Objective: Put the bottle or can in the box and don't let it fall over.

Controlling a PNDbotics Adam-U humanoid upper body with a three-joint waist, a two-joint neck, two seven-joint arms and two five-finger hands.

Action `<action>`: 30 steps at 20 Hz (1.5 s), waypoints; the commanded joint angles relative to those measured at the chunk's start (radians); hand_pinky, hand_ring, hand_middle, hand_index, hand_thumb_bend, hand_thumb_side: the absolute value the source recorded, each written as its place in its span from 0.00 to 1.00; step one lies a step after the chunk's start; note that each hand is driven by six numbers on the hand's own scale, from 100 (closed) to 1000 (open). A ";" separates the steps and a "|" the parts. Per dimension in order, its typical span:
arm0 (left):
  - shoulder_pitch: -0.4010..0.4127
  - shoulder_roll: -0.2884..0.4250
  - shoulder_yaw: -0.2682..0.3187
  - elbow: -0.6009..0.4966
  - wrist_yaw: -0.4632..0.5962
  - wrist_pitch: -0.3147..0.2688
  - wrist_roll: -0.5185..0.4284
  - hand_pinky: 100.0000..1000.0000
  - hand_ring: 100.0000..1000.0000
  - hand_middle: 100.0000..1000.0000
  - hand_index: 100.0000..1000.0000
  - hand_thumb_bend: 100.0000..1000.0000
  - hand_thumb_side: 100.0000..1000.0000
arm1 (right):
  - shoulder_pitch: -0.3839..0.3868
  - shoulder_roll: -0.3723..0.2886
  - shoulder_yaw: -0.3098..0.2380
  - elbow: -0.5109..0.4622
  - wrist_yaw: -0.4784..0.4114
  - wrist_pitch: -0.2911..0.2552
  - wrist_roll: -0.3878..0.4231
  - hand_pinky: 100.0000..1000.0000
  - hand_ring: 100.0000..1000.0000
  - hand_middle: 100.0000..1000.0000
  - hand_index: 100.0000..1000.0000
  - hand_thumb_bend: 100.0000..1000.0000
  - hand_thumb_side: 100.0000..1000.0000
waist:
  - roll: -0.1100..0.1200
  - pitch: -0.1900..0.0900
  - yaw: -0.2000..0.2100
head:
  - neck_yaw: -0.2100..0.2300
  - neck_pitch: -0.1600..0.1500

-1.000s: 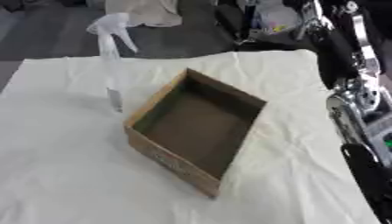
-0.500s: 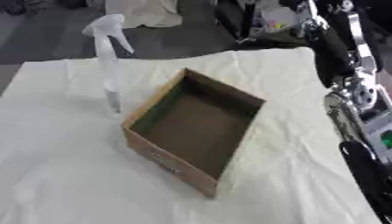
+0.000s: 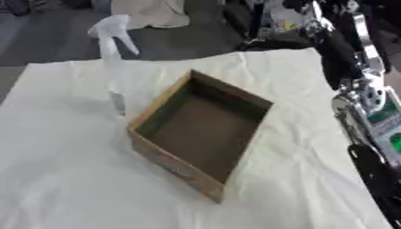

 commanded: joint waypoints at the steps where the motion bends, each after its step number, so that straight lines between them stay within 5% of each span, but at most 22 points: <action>1: -0.051 0.005 0.014 0.051 -0.046 0.000 -0.031 0.88 0.81 0.79 0.84 0.00 0.98 | -0.007 -0.032 -0.003 -0.023 0.008 0.000 0.005 0.91 0.71 0.76 0.79 0.00 0.40 | 0.005 -0.023 0.004 | 0.006 0.004; 6: -0.110 -0.022 -0.019 0.116 -0.131 -0.013 -0.058 0.91 0.86 0.82 0.86 0.00 0.95 | -0.011 -0.038 0.001 -0.023 0.009 0.003 0.007 0.91 0.71 0.76 0.79 0.00 0.40 | 0.008 -0.018 0.012 | 0.015 0.007; 9: -0.139 -0.044 -0.044 0.141 -0.156 -0.029 -0.078 0.95 0.90 0.84 0.89 0.11 0.63 | -0.014 -0.039 0.003 -0.023 0.009 0.004 0.008 0.91 0.71 0.76 0.79 0.00 0.40 | 0.009 -0.016 0.011 | 0.020 0.006; 15: -0.194 -0.079 -0.073 0.172 -0.180 -0.087 -0.134 0.93 0.89 0.82 0.87 0.22 0.26 | -0.019 -0.040 0.006 -0.023 0.007 0.004 0.009 0.91 0.71 0.76 0.79 0.00 0.41 | 0.009 -0.012 0.008 | 0.026 0.003; 20: -0.237 -0.109 -0.079 0.213 -0.204 -0.104 -0.153 0.93 0.88 0.82 0.87 0.20 0.22 | -0.018 -0.040 0.006 -0.023 0.007 0.007 0.009 0.91 0.71 0.76 0.79 0.00 0.42 | 0.010 -0.009 0.007 | 0.027 0.008; 30: -0.338 -0.187 -0.109 0.316 -0.223 -0.103 -0.209 0.93 0.87 0.81 0.86 0.15 0.29 | -0.018 -0.040 0.007 -0.023 0.009 0.010 0.010 0.91 0.71 0.76 0.79 0.00 0.42 | 0.011 -0.004 0.003 | 0.017 0.003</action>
